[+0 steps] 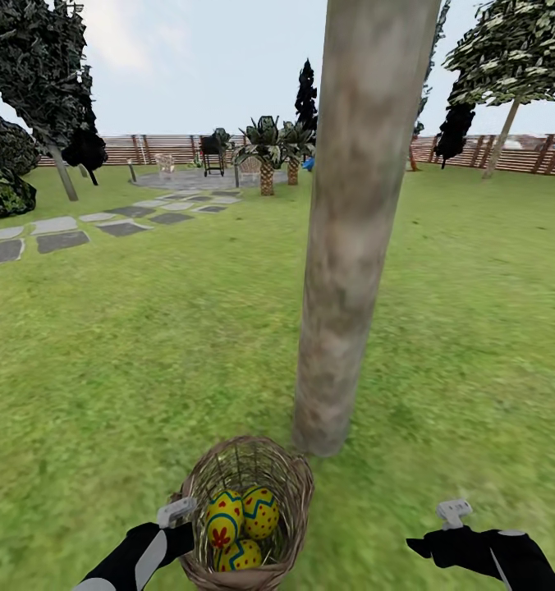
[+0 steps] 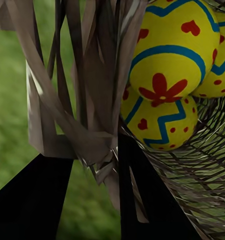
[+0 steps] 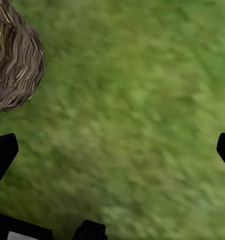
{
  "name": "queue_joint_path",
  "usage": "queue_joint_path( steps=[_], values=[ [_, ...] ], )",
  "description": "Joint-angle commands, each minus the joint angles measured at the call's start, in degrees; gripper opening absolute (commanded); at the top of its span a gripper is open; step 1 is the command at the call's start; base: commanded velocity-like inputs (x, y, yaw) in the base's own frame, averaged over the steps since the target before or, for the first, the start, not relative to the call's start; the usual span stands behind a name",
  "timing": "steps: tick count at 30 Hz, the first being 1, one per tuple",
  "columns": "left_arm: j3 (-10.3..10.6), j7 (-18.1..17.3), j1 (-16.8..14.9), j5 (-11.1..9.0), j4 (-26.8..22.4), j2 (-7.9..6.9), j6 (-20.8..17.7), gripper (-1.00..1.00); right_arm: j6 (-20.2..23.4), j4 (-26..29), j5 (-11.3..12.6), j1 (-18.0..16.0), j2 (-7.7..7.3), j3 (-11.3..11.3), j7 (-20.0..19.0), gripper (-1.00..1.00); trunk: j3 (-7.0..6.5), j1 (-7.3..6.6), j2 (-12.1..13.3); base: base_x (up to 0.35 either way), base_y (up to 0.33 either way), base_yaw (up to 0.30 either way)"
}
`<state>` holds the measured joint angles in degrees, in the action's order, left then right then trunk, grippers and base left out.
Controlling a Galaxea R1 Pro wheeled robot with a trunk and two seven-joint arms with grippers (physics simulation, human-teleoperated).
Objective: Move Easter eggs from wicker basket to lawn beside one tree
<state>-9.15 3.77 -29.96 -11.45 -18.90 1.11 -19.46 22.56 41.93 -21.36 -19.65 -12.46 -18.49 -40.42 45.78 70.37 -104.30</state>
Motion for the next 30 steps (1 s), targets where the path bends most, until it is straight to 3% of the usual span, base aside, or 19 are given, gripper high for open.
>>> queue_joint_path(
  steps=[1,15,30],
  values=[
    [-0.08,0.36,-0.01,-0.86,-0.17,0.03,-0.32,-1.0,0.2,0.08,-0.44,-0.04,0.05,-0.23,-0.45,1.0,0.23,0.22,-0.44,0.0,0.0,0.0],
    [-0.08,0.36,-0.01,-0.86,-0.17,0.03,-0.32,-1.0,0.2,0.17,-0.44,-0.04,0.07,-0.16,-0.52,1.0,2.75,3.29,-6.06,0.0,0.0,0.0],
    [-0.08,0.44,-0.01,-0.84,-0.26,0.03,-0.28,-1.0,0.17,-0.15,-0.46,-0.04,0.07,-0.05,-0.54,1.0,2.75,3.29,-6.06,0.0,0.0,0.0]
  ],
)
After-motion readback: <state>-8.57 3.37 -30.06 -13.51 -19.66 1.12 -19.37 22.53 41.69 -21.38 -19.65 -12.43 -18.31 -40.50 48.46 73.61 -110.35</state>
